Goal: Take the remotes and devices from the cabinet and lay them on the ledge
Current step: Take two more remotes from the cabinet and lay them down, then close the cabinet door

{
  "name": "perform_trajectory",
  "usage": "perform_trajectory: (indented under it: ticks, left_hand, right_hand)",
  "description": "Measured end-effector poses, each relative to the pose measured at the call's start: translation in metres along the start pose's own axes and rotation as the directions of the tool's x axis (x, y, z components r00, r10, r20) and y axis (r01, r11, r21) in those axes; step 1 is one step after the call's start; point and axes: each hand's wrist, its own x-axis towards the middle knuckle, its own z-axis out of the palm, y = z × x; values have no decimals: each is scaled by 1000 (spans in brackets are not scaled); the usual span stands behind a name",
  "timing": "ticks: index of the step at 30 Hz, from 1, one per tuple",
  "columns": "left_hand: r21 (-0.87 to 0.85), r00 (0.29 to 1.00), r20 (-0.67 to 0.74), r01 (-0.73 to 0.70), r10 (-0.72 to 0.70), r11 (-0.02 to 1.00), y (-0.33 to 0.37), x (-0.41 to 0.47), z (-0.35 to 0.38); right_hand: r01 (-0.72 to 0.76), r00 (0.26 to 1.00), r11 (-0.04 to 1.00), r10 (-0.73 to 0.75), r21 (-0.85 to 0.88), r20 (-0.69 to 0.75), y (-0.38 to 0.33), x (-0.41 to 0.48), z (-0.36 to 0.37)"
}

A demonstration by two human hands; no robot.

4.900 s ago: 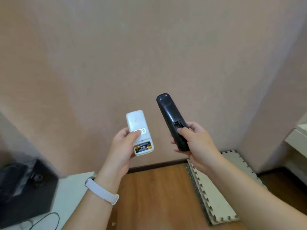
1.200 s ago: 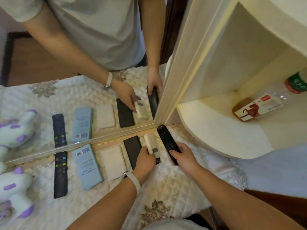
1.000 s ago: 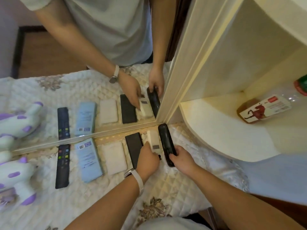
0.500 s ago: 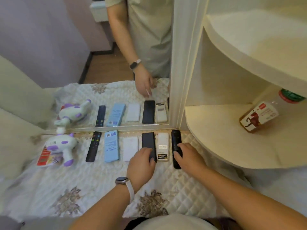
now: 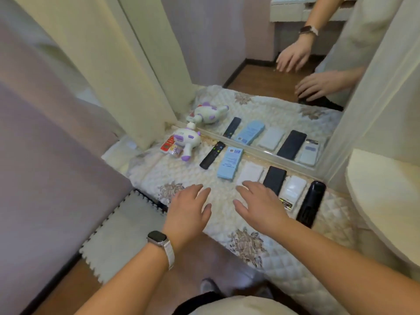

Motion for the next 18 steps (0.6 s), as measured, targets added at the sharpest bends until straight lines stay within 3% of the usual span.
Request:
perform_trajectory:
  ticks: [8, 18]
  left_hand:
    - [64, 961, -189, 218, -203, 974, -66, -100, -58]
    - [88, 858, -271, 474, -436, 876, -160, -277, -90]
  right_hand:
    - [415, 907, 909, -416, -22, -70, -119, 23, -14]
    - [678, 731, 725, -682, -122, 12, -315, -2, 14]
